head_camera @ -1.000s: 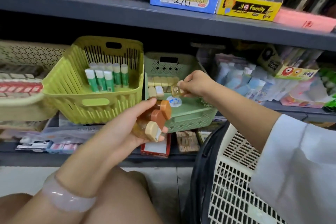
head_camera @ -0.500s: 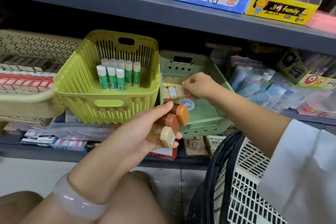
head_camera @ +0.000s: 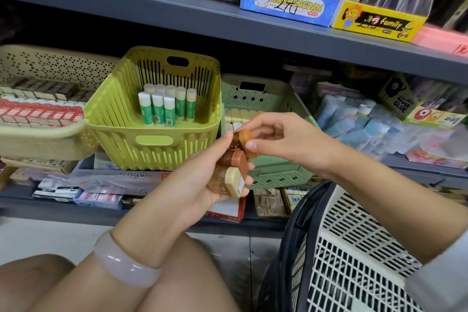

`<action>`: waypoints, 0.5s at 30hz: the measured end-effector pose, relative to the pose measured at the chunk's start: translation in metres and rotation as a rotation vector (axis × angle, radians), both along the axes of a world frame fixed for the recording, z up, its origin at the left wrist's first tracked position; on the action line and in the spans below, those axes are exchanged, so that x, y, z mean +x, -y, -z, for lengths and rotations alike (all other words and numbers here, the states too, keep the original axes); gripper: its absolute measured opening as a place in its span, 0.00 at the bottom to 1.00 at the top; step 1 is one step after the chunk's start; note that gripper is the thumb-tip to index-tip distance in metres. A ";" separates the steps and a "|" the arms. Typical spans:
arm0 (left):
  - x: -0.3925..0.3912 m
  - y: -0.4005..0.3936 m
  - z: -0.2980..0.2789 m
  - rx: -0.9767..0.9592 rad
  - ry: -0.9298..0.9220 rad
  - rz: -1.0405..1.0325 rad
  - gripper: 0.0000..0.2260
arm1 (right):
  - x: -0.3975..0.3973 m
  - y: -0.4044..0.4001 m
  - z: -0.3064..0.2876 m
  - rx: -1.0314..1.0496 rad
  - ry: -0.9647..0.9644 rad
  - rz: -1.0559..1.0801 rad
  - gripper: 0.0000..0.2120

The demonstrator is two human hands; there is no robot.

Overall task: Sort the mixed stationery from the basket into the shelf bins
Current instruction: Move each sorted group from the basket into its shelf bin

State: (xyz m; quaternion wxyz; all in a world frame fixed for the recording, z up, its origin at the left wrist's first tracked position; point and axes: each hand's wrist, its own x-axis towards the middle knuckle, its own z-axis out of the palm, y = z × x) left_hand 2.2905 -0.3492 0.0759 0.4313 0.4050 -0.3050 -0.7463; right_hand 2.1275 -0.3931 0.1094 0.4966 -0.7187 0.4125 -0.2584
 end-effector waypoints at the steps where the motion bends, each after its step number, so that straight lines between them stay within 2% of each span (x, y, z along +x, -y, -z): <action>1: 0.001 0.000 -0.001 0.007 -0.014 -0.012 0.16 | 0.000 0.002 0.001 0.019 0.031 0.032 0.06; 5: 0.007 0.000 -0.003 0.083 -0.151 -0.080 0.15 | -0.007 0.024 0.005 0.081 0.077 0.294 0.02; 8: 0.012 -0.001 -0.001 0.083 -0.172 -0.077 0.12 | -0.008 0.042 0.012 0.119 -0.184 0.441 0.04; 11: 0.014 -0.003 0.000 0.079 -0.146 -0.048 0.11 | 0.004 0.052 0.023 0.194 -0.446 0.445 0.08; 15: 0.014 -0.004 0.002 0.085 -0.091 -0.063 0.12 | 0.021 0.057 0.030 0.194 -0.507 0.441 0.08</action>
